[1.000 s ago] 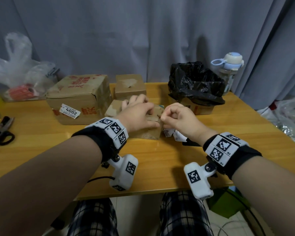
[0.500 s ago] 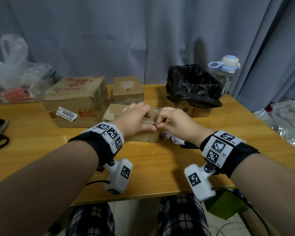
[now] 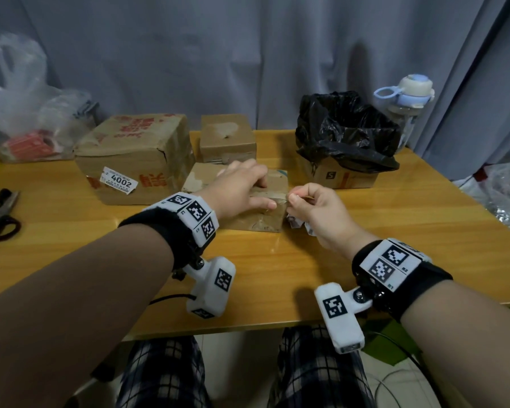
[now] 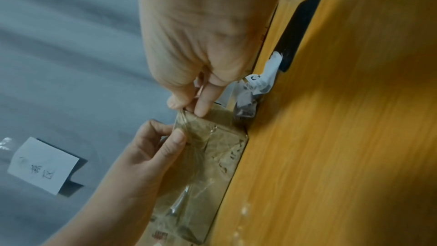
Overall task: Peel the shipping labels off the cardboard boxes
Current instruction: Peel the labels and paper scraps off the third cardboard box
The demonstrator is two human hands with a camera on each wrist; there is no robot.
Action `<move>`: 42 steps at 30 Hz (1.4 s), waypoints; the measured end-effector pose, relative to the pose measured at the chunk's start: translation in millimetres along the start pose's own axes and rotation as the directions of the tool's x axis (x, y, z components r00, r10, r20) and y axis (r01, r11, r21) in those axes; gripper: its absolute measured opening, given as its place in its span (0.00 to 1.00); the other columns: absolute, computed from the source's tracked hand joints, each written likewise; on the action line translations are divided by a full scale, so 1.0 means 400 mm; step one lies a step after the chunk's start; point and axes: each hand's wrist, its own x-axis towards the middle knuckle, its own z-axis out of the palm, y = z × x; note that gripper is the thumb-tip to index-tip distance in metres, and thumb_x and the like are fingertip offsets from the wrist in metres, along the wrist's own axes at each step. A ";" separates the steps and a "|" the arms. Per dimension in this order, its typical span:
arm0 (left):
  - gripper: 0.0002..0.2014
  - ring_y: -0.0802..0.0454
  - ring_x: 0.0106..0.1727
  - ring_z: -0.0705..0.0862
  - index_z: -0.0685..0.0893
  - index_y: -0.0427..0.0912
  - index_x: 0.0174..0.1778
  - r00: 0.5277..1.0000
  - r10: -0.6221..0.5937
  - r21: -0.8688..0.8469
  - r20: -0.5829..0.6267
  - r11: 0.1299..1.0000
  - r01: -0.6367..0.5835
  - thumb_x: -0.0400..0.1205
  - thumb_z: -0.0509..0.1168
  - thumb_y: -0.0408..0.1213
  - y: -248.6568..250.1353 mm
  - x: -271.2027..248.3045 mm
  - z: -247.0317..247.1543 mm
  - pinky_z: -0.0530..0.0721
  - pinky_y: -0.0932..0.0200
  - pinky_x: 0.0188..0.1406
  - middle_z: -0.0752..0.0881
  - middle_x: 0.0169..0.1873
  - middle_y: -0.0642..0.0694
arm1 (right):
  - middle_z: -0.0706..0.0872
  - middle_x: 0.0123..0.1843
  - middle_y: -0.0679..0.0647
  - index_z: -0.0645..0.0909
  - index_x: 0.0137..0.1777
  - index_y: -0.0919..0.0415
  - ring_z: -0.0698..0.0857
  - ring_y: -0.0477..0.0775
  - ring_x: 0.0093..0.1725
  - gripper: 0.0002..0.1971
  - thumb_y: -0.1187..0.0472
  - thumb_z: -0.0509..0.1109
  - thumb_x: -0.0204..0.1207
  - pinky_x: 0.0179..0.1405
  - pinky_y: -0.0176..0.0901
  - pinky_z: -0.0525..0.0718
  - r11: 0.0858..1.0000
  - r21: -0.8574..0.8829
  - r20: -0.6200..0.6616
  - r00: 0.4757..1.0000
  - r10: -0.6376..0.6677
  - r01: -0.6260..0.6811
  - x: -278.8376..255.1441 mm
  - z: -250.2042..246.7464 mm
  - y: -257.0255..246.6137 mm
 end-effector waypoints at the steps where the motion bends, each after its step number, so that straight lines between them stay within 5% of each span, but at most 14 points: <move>1: 0.21 0.49 0.60 0.71 0.78 0.46 0.53 1.000 -0.001 -0.004 -0.002 1.000 0.001 0.74 0.69 0.57 -0.001 0.001 0.000 0.67 0.54 0.60 0.77 0.56 0.50 | 0.83 0.43 0.55 0.79 0.41 0.59 0.84 0.49 0.43 0.07 0.68 0.65 0.80 0.47 0.38 0.86 0.999 0.013 -0.013 0.999 0.034 -0.034 0.000 0.003 -0.002; 8: 0.19 0.49 0.60 0.72 0.78 0.46 0.54 1.000 -0.004 0.007 -0.015 1.000 0.004 0.75 0.69 0.56 0.001 0.004 0.000 0.68 0.55 0.57 0.77 0.55 0.50 | 0.83 0.39 0.58 0.80 0.43 0.68 0.85 0.44 0.34 0.05 0.70 0.64 0.80 0.31 0.27 0.86 0.926 0.266 -0.057 0.954 0.293 -0.268 0.015 0.009 -0.024; 13: 0.19 0.49 0.60 0.72 0.79 0.45 0.53 1.000 -0.008 -0.015 -0.020 1.000 0.008 0.75 0.69 0.54 0.004 0.006 -0.003 0.70 0.55 0.58 0.77 0.55 0.49 | 0.82 0.38 0.61 0.78 0.46 0.74 0.85 0.50 0.37 0.01 0.74 0.66 0.77 0.32 0.35 0.89 0.850 0.369 -0.070 0.901 0.428 -0.376 0.030 0.001 -0.046; 15: 0.19 0.48 0.60 0.72 0.79 0.45 0.53 1.000 -0.010 -0.023 -0.028 1.000 0.010 0.75 0.69 0.54 0.004 0.006 -0.003 0.70 0.55 0.59 0.78 0.55 0.49 | 0.83 0.40 0.63 0.77 0.54 0.76 0.85 0.51 0.38 0.07 0.75 0.66 0.77 0.31 0.36 0.89 0.839 0.378 -0.069 0.893 0.446 -0.390 0.030 0.004 -0.047; 19: 0.18 0.50 0.58 0.72 0.79 0.46 0.52 1.000 0.003 -0.033 -0.018 0.999 -0.003 0.75 0.70 0.54 -0.002 0.001 -0.004 0.70 0.56 0.59 0.77 0.54 0.50 | 0.84 0.42 0.65 0.73 0.56 0.72 0.88 0.53 0.38 0.06 0.70 0.61 0.81 0.29 0.40 0.90 0.827 0.436 -0.133 0.884 0.448 -0.354 0.030 -0.044 -0.059; 23: 0.18 0.50 0.59 0.71 0.79 0.45 0.53 1.000 -0.004 -0.058 -0.002 0.998 0.004 0.74 0.71 0.52 0.001 0.005 -0.011 0.71 0.54 0.61 0.77 0.55 0.49 | 0.85 0.40 0.65 0.77 0.52 0.71 0.88 0.51 0.31 0.06 0.67 0.63 0.82 0.28 0.38 0.89 0.935 -0.040 -0.128 0.930 0.346 -0.353 0.032 -0.109 -0.091; 28: 0.18 0.51 0.56 0.75 0.81 0.44 0.51 0.999 -0.038 -0.072 0.018 0.997 0.039 0.77 0.66 0.56 0.009 0.010 -0.020 0.75 0.54 0.59 0.78 0.51 0.50 | 0.85 0.39 0.63 0.80 0.50 0.73 0.84 0.53 0.32 0.12 0.65 0.57 0.85 0.24 0.36 0.85 0.836 -0.465 -0.072 0.954 0.292 -0.291 0.051 -0.092 -0.105; 31: 0.19 0.46 0.52 0.82 0.84 0.40 0.51 0.997 -0.072 -0.137 0.031 0.988 0.075 0.84 0.57 0.52 0.018 0.009 -0.043 0.80 0.52 0.53 0.84 0.50 0.43 | 0.84 0.41 0.62 0.82 0.52 0.75 0.81 0.52 0.33 0.11 0.68 0.60 0.82 0.33 0.39 0.82 0.789 -0.534 -0.041 0.942 0.334 -0.303 0.066 -0.098 -0.114; 34: 0.17 0.46 0.52 0.83 0.84 0.40 0.54 0.995 -0.079 -0.084 0.064 0.993 0.084 0.85 0.57 0.49 0.022 0.005 -0.056 0.82 0.52 0.53 0.86 0.51 0.43 | 0.84 0.46 0.65 0.83 0.47 0.75 0.81 0.52 0.36 0.06 0.76 0.63 0.77 0.38 0.40 0.85 0.839 -0.444 0.036 0.929 0.367 -0.315 0.071 -0.110 -0.130; 37: 0.12 0.51 0.56 0.79 0.83 0.41 0.56 0.998 -0.058 -0.086 0.029 0.994 0.060 0.82 0.63 0.44 0.017 0.004 -0.048 0.76 0.61 0.60 0.76 0.60 0.47 | 0.85 0.43 0.66 0.83 0.44 0.73 0.84 0.53 0.36 0.05 0.78 0.67 0.74 0.43 0.42 0.88 0.869 -0.377 0.089 0.921 0.379 -0.321 0.071 -0.117 -0.150; 42: 0.10 0.54 0.55 0.74 0.80 0.42 0.53 0.993 -0.112 -0.192 -0.048 0.976 0.101 0.78 0.70 0.38 0.006 0.004 -0.062 0.70 0.66 0.61 0.67 0.55 0.48 | 0.86 0.38 0.60 0.83 0.49 0.68 0.86 0.53 0.38 0.09 0.77 0.70 0.72 0.41 0.39 0.89 0.875 -0.400 0.170 0.916 0.364 -0.274 0.077 -0.132 -0.157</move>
